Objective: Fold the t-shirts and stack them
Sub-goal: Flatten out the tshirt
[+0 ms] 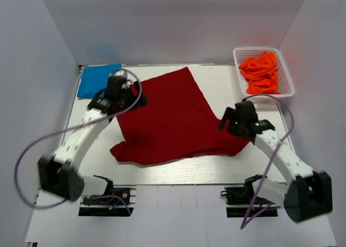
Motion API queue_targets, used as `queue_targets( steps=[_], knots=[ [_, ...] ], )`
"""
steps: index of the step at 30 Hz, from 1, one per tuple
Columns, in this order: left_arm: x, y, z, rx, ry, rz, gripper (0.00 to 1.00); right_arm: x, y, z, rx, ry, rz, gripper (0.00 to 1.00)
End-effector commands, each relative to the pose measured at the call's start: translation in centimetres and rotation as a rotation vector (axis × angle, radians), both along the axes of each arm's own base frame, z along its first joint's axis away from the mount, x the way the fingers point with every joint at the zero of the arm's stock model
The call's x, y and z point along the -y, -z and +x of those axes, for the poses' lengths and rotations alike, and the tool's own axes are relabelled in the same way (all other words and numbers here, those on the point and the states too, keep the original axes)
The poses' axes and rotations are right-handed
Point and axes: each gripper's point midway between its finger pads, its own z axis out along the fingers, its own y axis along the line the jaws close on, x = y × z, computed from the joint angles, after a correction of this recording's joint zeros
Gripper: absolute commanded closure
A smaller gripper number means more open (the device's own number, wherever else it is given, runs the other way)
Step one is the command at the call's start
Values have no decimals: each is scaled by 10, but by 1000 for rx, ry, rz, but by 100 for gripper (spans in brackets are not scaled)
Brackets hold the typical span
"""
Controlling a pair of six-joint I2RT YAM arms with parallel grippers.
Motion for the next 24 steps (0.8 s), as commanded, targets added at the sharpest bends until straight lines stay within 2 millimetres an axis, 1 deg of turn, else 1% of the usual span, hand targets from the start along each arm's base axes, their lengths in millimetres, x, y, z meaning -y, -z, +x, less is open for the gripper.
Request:
queue_targets(
  steps=[1,2,3,4,5,6,7,8,9,10,11,12,13,14,15,16,17,18,19,20,21,22,23,24],
  knots=[
    [-12,34,61,-16,-61,148,0,-43,35,-18,-158,-167,91,10],
    [-8,49,87,-62,-75,183,0,-46,36,-16,-161,-178,88,10],
    [-10,61,94,-105,-88,216,0,-50,38,-17,-170,-192,76,10],
    [-7,71,103,-130,-86,227,0,-49,46,-15,-199,-185,62,10],
    [-9,72,118,-126,-104,232,0,-51,46,-13,-210,-189,59,10],
    [-11,100,125,-182,-108,252,0,-51,55,-18,-253,-194,42,10],
    [-11,110,127,-208,-105,262,0,-51,57,-17,-265,-183,39,10],
    [-15,114,133,-220,-116,264,0,-48,71,-20,-318,-159,22,10],
    [-21,124,135,-240,-142,272,0,-44,75,-19,-336,-134,18,10],
    [-22,140,132,-276,-145,280,0,-41,81,-22,-365,-101,9,10],
    [-27,153,122,-318,-153,273,0,-33,93,-25,-410,-79,-39,10],
    [-34,164,118,-343,-171,272,0,-27,96,-21,-421,-56,-48,10],
    [-36,172,110,-367,-169,281,0,-26,99,-22,-445,-55,-55,10],
    [-43,189,94,-423,-195,283,0,-20,114,-25,-505,-40,-76,10],
    [-43,198,81,-467,-193,278,0,-19,111,-12,-490,-25,-72,10],
    [-47,211,59,-519,-185,288,0,-16,120,-9,-516,-7,-87,10],
    [-50,218,44,-563,-196,294,0,-12,117,5,-499,16,-90,10],
    [-41,217,28,-590,-209,277,2,-6,119,22,-493,44,-103,10],
    [-39,229,-4,-672,-190,268,4,-2,128,25,-523,53,-124,10],
    [-34,232,-24,-719,-161,249,6,-1,118,51,-478,55,-130,10],
    [-12,221,-44,-749,-99,142,9,3,126,75,-481,51,-164,10],
    [-10,231,-81,-817,-65,115,9,-1,111,104,-429,29,-175,10],
    [12,218,-128,-862,46,9,6,-6,102,162,-360,-21,-220,10],
    [12,218,-131,-871,46,10,6,-7,102,162,-360,-22,-219,10]
  ],
)
